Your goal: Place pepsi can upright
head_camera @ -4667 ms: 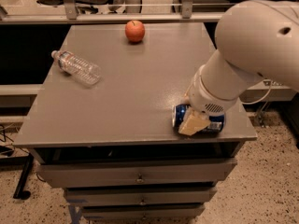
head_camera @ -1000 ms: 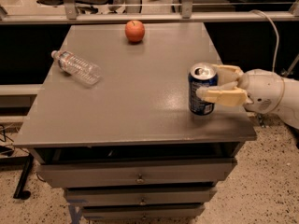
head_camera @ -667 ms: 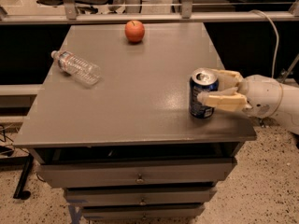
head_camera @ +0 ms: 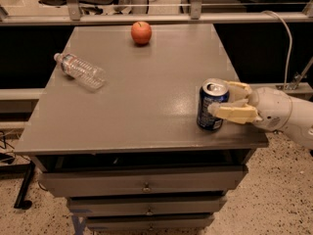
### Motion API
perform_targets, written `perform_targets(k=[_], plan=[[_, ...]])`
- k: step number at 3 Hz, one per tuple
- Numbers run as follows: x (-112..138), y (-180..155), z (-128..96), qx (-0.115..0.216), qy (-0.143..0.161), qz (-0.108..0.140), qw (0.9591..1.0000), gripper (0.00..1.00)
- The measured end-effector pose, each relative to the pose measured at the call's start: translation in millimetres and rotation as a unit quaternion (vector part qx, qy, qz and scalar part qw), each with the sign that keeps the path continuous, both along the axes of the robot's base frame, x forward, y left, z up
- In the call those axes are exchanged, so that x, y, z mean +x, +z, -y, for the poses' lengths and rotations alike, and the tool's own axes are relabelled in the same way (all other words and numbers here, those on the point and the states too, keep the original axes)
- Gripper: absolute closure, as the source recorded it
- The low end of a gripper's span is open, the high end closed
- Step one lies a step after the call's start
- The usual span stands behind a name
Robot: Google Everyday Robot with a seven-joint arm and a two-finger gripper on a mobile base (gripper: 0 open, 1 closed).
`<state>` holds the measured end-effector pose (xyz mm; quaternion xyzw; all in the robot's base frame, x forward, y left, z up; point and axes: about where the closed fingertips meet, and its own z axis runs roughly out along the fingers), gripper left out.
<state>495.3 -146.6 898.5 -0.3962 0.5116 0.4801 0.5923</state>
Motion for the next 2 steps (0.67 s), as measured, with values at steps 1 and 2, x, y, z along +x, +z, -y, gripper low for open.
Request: perform_targets(k=[1, 2], plan=[[-2.3, -9.4, -1.1, 0.003, 0.007, -0.016, 0.9998, 0.36], [-3.8, -15.9, -3.5, -0.001, 0.015, -0.028, 0.9995, 0.13]])
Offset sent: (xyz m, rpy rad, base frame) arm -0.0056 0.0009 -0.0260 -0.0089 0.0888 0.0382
